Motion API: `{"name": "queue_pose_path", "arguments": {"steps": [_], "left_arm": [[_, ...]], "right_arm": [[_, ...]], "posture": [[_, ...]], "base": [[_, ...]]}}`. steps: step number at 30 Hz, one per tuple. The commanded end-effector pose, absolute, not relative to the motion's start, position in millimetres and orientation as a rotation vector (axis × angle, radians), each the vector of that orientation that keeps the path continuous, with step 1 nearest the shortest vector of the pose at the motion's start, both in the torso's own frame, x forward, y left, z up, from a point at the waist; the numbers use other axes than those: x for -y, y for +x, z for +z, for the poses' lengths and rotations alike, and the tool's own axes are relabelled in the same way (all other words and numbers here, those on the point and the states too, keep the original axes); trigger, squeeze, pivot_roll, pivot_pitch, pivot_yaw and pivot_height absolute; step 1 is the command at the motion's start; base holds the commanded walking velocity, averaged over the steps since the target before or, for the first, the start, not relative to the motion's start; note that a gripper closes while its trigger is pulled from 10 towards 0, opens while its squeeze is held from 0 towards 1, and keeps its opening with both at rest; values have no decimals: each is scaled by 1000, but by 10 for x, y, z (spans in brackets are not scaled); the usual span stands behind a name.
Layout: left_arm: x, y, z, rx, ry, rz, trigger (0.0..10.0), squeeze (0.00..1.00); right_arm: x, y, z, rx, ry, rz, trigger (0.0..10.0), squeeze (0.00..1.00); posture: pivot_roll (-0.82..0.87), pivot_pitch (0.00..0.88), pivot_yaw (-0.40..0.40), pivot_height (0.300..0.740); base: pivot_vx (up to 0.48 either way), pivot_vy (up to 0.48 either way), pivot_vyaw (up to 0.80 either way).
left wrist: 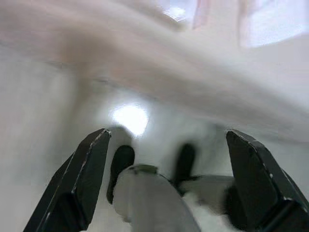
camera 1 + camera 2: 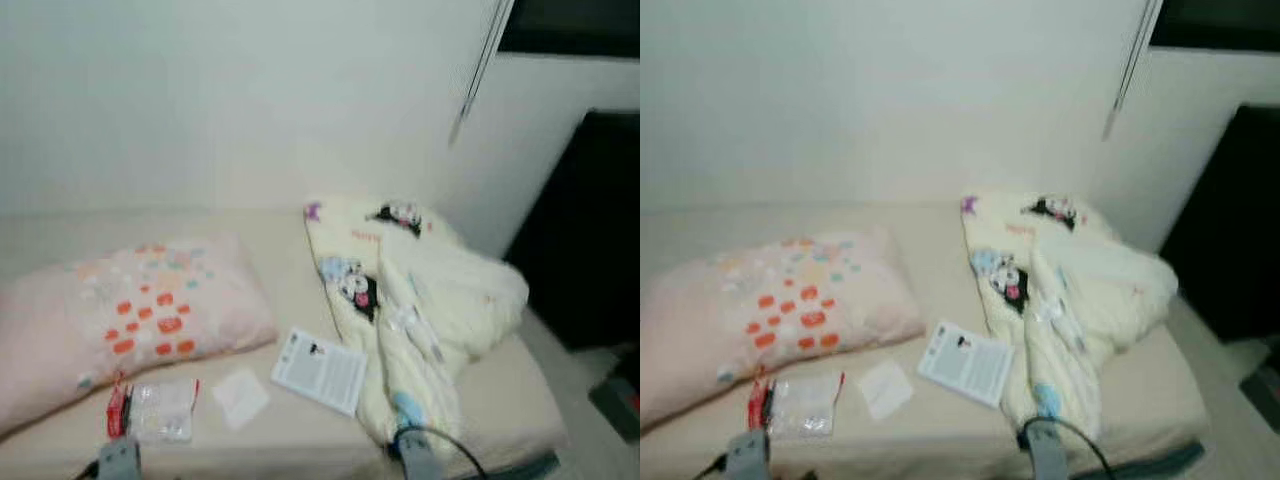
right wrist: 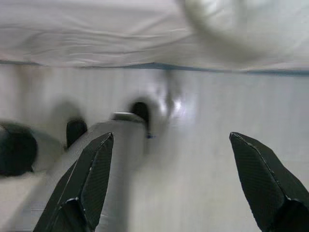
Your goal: Clean up the room
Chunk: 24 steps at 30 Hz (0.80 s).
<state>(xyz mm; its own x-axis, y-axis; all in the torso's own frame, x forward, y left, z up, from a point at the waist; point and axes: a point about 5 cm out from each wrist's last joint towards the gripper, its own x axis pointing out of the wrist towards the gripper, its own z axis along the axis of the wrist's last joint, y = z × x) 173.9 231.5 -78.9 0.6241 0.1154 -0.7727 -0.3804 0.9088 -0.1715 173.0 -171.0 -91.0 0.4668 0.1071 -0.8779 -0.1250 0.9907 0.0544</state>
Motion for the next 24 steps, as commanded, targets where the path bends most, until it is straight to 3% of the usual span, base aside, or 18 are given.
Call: {"name": "queue_pose_path", "arguments": {"steps": [1, 24], "left_arm": [[-2361, 1660, -815, -878, -329, 307, 10000, 0], [-2328, 1629, -839, -886, -349, 322, 10000, 0]], "right_arm": [[1652, 1738, -911, -1075, -13, 154, 10000, 0], [1691, 1778, -890, -1073, -62, 181, 10000, 0]], "posture": [[-90, 0, -66, 740], [-48, 0, -112, 740]], "base": [[0, -435, 0], [0, -460, 0]]}}
